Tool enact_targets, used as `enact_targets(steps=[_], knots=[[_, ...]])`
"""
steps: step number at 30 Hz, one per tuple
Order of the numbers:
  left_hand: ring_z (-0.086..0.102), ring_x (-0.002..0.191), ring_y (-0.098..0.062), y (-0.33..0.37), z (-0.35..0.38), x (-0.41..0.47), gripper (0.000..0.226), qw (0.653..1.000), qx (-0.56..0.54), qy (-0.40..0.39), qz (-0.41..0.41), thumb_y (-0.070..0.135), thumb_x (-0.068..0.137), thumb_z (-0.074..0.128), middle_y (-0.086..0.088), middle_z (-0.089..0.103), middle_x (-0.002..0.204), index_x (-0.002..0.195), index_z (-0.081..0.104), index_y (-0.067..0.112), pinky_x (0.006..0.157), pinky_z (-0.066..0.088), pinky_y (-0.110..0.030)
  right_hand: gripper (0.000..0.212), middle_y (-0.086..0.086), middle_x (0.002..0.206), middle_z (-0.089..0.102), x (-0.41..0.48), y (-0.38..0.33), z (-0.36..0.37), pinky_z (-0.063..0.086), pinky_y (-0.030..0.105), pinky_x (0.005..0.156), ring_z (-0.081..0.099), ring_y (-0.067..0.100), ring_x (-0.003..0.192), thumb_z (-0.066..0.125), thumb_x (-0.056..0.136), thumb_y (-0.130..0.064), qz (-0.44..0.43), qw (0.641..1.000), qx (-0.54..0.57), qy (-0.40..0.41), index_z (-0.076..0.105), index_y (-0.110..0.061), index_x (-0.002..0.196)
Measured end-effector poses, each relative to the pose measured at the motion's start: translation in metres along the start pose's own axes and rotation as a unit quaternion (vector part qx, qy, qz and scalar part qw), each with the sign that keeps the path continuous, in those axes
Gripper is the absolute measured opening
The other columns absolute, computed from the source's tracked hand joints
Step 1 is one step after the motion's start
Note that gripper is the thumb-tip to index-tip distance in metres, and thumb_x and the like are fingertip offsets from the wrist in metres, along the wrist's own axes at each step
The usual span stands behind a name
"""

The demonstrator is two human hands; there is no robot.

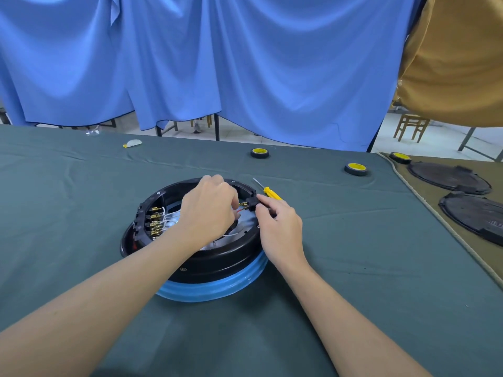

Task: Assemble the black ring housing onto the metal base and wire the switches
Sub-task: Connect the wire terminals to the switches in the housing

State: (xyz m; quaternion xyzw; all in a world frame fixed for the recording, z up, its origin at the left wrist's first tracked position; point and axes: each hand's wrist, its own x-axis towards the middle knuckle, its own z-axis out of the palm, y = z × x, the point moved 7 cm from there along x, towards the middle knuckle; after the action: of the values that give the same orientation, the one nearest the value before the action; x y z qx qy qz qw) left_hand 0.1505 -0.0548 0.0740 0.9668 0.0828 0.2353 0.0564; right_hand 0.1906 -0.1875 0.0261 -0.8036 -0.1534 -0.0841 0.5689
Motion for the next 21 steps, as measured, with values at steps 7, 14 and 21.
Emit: enact_targets(steps=[7,14,21], knots=[[0.05,0.102,-0.018,0.009,-0.001,0.003,0.014,0.995,0.083,0.013,0.046,0.034,0.091,0.063,0.005,0.059,0.102,0.094,0.076,0.029,0.071,0.026,-0.028,0.032,-0.015,0.104,0.055,0.0,0.0,0.0,0.043,0.034,0.095,0.053,0.017,0.112,0.05,0.095,-0.022,0.001,1.0,0.008,0.004,0.067,-0.025,0.121],[0.049,0.101,-0.017,0.016,0.006,0.004,0.01,0.988,0.13,0.025,0.081,0.025,0.085,0.064,0.007,0.056,0.097,0.087,0.073,0.023,0.077,0.02,-0.031,0.031,-0.015,0.107,0.054,0.001,0.002,0.002,0.042,0.033,0.095,0.05,0.017,0.116,0.048,0.096,-0.019,0.007,1.0,0.016,0.017,0.067,-0.023,0.121],[0.047,0.107,-0.015,0.02,0.009,0.01,0.017,0.991,0.096,0.005,0.095,0.035,0.094,0.057,0.009,0.058,0.105,0.098,0.073,0.03,0.082,0.02,-0.031,0.028,-0.017,0.114,0.057,0.004,0.006,-0.006,0.041,0.035,0.08,0.05,0.01,0.109,0.044,0.095,-0.028,0.017,0.998,-0.056,0.021,0.062,-0.036,0.114]])
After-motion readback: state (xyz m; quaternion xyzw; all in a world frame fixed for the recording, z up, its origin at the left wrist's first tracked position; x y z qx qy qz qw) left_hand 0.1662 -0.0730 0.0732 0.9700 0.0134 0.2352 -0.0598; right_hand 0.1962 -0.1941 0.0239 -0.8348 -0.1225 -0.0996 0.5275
